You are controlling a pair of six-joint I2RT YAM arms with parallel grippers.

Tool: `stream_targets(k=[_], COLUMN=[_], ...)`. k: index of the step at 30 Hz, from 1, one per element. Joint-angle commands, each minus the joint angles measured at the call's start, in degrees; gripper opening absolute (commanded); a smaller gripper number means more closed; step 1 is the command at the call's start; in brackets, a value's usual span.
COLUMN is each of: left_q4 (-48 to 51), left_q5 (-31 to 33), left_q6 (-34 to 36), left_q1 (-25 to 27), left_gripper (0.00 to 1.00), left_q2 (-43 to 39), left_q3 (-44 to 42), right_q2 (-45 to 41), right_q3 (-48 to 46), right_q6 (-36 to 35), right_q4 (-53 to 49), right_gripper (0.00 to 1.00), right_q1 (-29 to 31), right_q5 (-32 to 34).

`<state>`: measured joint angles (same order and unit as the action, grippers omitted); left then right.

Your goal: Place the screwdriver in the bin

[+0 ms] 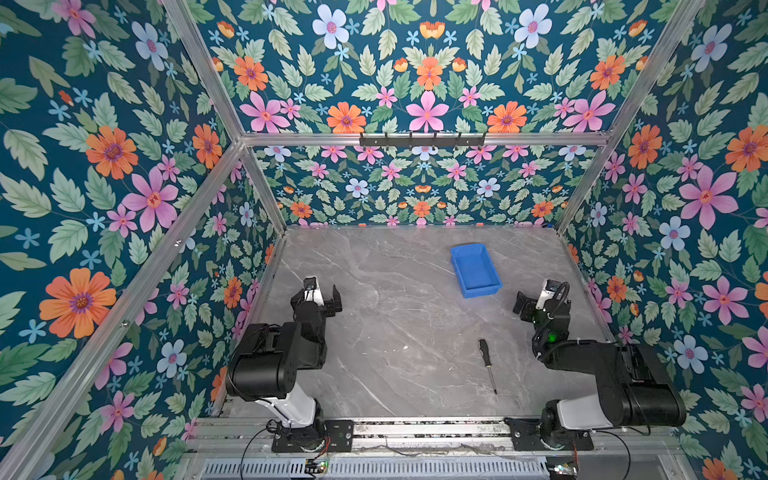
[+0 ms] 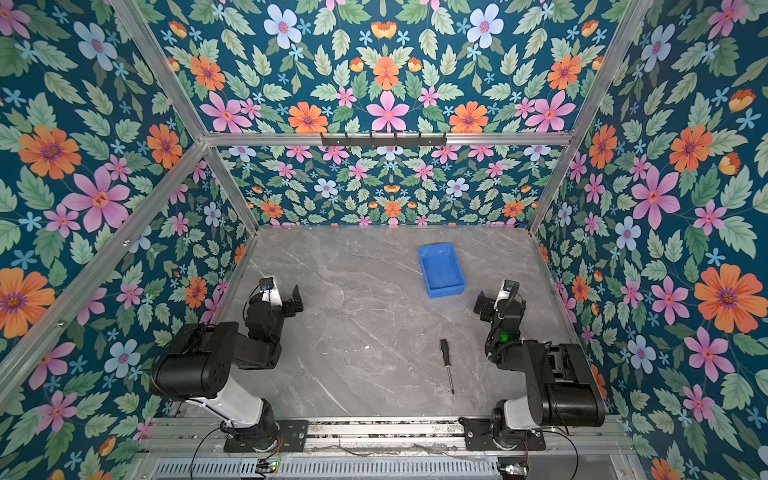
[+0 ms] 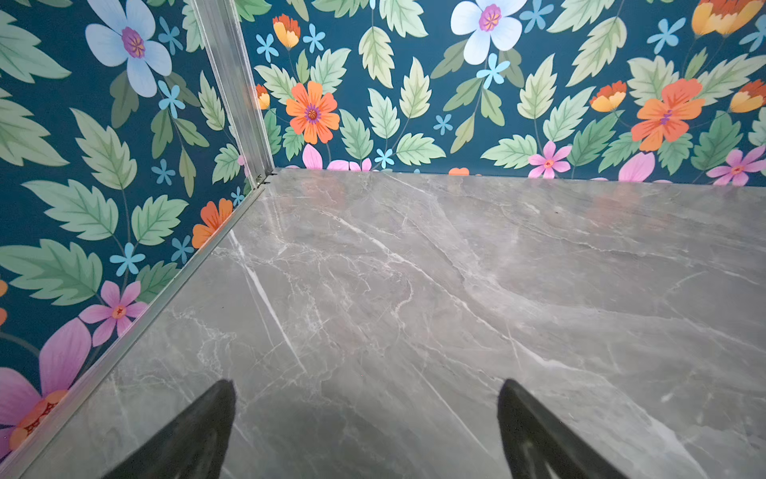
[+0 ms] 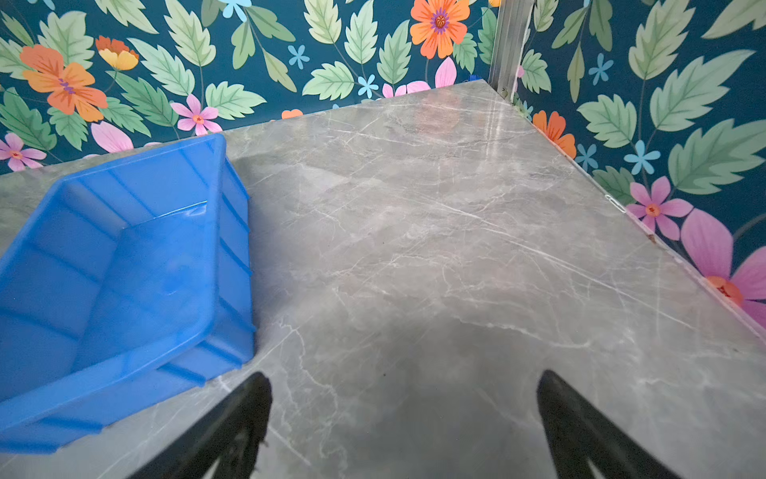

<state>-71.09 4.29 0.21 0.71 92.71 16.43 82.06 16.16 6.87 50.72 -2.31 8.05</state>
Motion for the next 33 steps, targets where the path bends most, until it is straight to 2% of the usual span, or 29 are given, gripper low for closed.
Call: stream_targets(k=[1, 24, 27, 29, 33], left_q4=[-0.6, -0.8, -2.1, -3.9, -1.4], left_q5=[-0.3, -0.3, -0.7, -0.6, 2.5], left_q6=[-0.2, -0.2, 0.1, 1.1, 3.6], left_q1=[-0.1, -0.1, 0.1, 0.8, 3.7], left_gripper=[1.0, 1.0, 1.0, 1.0, 1.0], left_q2=[-0.2, -0.1, -0.5, -1.9, -8.3], left_q3=[0.0, -0.1, -0.9, -2.2, -3.9], right_q2=[-0.1, -0.1, -1.0, -2.8, -8.7], right_q3=[-0.1, -0.1, -0.1, 0.1, 1.2], right_q6=[0.2, 0.1, -0.6, -0.9, -1.6], right_q4=[2.0, 2.0, 1.4, -0.5, -7.8], right_gripper=[0.99, 0.99, 0.99, 0.99, 0.99], right_q1=[0.0, 0.1, 0.1, 0.1, 0.1], right_q5=[0.5, 0.4, -1.1, -1.8, -3.4])
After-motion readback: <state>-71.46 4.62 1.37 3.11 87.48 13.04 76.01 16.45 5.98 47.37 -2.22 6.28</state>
